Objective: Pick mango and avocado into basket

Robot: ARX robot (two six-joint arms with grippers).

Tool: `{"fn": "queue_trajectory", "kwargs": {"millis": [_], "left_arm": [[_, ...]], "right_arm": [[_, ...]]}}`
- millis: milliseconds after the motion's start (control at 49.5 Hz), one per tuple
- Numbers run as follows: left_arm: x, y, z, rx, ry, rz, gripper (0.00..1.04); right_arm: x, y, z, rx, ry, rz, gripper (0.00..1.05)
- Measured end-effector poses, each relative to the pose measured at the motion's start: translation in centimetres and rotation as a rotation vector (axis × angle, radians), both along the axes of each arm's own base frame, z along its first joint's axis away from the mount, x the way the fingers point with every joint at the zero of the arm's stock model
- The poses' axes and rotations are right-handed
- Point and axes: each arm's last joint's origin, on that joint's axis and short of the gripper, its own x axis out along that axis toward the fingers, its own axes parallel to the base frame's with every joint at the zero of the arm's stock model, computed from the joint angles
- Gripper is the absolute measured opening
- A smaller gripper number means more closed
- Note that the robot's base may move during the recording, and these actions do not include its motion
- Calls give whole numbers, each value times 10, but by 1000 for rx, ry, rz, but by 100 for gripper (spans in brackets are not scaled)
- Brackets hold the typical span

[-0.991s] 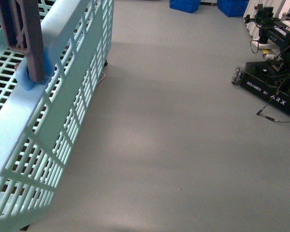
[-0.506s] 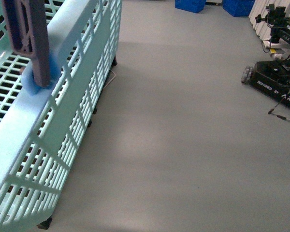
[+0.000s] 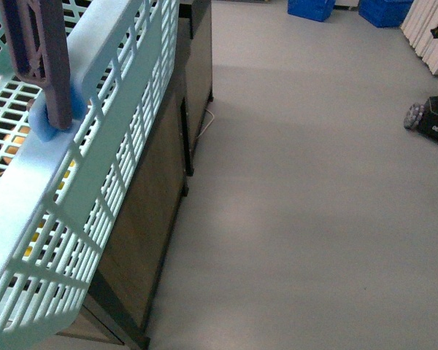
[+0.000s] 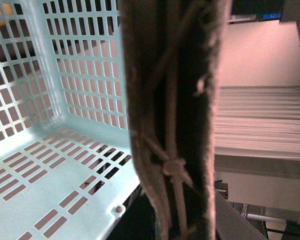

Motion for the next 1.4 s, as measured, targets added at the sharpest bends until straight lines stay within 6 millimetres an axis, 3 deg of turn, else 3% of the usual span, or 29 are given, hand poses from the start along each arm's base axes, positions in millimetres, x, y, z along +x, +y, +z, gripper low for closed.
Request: {"fn": "queue_trajectory", "kwargs": {"millis": [1395], "left_arm": [[0,0,0,1,1,1,9]], "right_arm": [[0,0,0,0,1,0,97]]}}
